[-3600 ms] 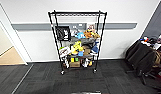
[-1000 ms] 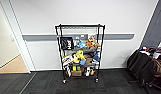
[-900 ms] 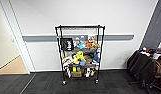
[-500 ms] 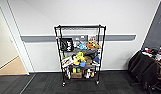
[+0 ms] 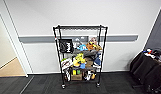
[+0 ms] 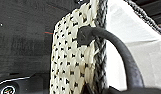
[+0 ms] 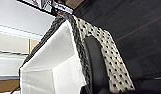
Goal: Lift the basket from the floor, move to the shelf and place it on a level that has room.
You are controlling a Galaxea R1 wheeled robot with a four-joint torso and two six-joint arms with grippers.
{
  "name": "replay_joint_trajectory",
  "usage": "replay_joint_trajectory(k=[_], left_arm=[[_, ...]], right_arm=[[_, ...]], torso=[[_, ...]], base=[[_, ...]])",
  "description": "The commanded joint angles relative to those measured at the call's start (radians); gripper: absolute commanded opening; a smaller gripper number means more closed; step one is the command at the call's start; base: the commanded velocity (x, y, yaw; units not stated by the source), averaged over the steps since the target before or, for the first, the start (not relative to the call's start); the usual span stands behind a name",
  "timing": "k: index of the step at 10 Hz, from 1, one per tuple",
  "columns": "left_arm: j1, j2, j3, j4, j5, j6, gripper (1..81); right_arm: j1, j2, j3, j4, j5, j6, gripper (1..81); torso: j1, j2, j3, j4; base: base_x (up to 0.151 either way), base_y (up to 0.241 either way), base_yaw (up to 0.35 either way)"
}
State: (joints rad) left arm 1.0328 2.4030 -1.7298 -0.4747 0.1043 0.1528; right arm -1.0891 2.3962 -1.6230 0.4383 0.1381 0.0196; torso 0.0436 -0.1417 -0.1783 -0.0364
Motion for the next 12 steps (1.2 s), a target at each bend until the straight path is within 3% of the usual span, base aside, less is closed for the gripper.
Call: replay_joint_trajectory(k=[1, 12], left_arm=[[-0.107, -0.045, 0.075, 0.007, 0.041, 0.013, 1.0], [-0.107, -0.047, 0.078, 0.008, 0.041, 0.014, 1.0]], right_arm=[[0.090, -0.033, 0.035, 0.014, -0.034, 0.014, 1.0], [0.090, -0.035, 0.060, 0.014, -0.034, 0.016, 1.0]], torso=[[0.000, 0.000, 0.000, 0.000], [0.000, 0.000, 0.000, 0.000]], base=[[0.123, 0.000, 0.000], [0.131, 0.000, 0.000]])
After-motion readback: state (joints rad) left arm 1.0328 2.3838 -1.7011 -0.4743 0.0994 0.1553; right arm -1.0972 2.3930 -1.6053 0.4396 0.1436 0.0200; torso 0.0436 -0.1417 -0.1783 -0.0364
